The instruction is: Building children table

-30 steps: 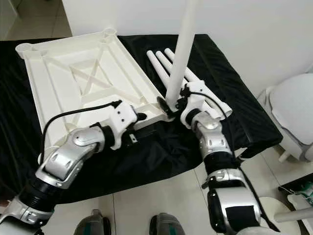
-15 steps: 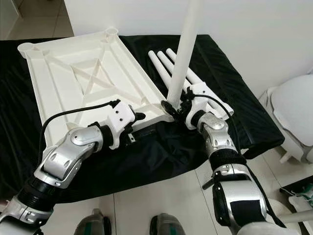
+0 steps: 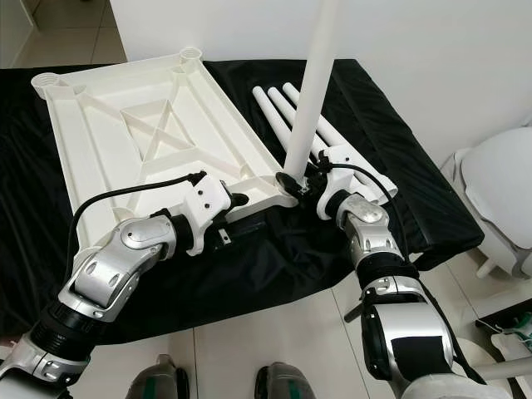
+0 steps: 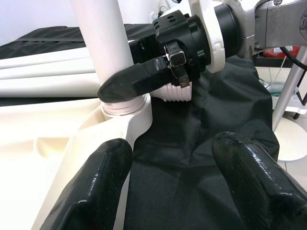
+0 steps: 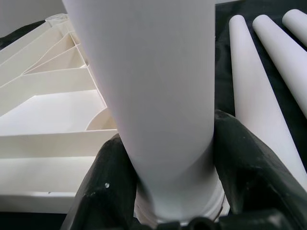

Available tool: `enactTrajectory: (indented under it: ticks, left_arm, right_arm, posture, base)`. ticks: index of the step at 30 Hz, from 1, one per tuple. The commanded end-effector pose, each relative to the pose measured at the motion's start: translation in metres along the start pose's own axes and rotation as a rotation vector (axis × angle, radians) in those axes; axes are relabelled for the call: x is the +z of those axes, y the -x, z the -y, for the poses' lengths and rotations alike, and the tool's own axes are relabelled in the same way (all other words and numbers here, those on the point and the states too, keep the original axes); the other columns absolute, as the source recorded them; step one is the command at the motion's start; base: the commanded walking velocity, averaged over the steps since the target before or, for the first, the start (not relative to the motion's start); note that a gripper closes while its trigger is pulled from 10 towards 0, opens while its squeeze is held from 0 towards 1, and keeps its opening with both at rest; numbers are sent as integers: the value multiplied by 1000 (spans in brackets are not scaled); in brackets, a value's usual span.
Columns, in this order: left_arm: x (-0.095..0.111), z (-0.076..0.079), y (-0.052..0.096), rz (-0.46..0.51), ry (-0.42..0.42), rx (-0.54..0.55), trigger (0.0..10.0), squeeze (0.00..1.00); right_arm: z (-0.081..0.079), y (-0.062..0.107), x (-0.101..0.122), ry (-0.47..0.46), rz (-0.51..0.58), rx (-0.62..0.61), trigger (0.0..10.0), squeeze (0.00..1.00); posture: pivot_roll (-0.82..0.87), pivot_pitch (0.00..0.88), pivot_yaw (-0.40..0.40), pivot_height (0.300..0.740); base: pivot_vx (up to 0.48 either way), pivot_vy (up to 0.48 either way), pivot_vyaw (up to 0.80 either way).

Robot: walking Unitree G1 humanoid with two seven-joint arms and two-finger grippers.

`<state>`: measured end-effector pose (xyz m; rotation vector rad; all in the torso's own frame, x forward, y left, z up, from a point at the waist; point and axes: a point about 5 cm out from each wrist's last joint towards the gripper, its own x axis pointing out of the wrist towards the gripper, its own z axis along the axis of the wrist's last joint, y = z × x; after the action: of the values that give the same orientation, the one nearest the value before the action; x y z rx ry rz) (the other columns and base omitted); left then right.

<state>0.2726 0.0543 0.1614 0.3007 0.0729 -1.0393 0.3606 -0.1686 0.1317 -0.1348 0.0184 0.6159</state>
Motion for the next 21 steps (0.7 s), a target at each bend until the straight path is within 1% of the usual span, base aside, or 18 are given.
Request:
enactTrajectory:
  ticks: [1,3,4,7,8,10,11,12,13,14,16,17,19,20,21]
  left_arm:
    - [0,3,0,-6,-4,-10,10000,0]
    - [0,3,1,-6,-3,-9,10000,0]
    - [0,3,1,-6,-3,-9,10000,0]
    - [-1,4,1,-6,-3,-9,10000,0]
    - [-1,4,1,-6,-3,-9,10000,0]
    - [0,4,0,-4,-3,-11,10000,0]
    - [0,4,0,-4,-3,-11,10000,0]
    - [0,4,-1,-3,-3,-11,10000,0]
    - [0,4,-1,-3,-3,-11,10000,0]
    - [0,4,-1,-2,-3,-13,10000,0]
    - [1,4,-2,-1,-4,-16,10000,0]
    - [1,4,-2,-1,-4,-16,10000,0]
    - [1,4,-3,1,-6,-19,10000,0]
    - [1,4,-3,1,-6,-19,10000,0]
    - [2,4,-3,1,-6,-20,10000,0]
  right_arm:
    - [4,1,-5,-28,-21,-77,10000,0]
    - [4,-2,-7,-43,-40,-172,10000,0]
    - [4,-2,-7,-43,-40,-172,10000,0]
    - [1,-6,-7,-86,-34,-253,10000,0]
    - [1,-6,-7,-86,-34,-253,10000,0]
    - [-2,-12,-9,-183,-50,-471,10000,0]
    - [-2,-12,-9,-183,-50,-471,10000,0]
    - [-4,-14,-10,-224,-61,-549,10000,0]
    - [-4,-14,-10,-224,-61,-549,10000,0]
    - [-7,-15,-9,-237,-62,-617,10000,0]
    - [-18,-22,-6,-268,-48,-656,10000,0]
    - [-18,-22,-6,-268,-48,-656,10000,0]
    - [-32,-31,3,-276,-13,-664,10000,0]
    - [-32,-31,3,-276,-13,-664,10000,0]
    - [-36,-34,7,-268,6,-669,10000,0]
  posture:
    - [-21,0,-41,740]
    - [-21,0,-43,740]
    - [-21,0,-43,740]
    - [-23,0,-42,740]
    - [-23,0,-42,740]
    - [-29,0,-41,740]
    - [-29,0,-41,740]
    - [-29,0,-41,740]
    - [-29,0,-41,740]
    - [-31,0,-40,740]
    - [-36,0,-35,740]
    - [-36,0,-35,740]
    - [-35,0,-36,740]
    - [-35,0,-36,740]
    - [-35,0,-37,740]
  base:
    - [0,0,0]
    - [0,0,0]
    - [0,0,0]
    - [0,0,0]
    - [0,0,0]
    - [0,0,0]
    - [0,0,0]
    - [0,0,0]
    - [0,0,0]
    - [0,0,0]
    - [0,0,0]
    - [0,0,0]
    - [0,0,0]
    - [0,0,0]
    - [0,0,0]
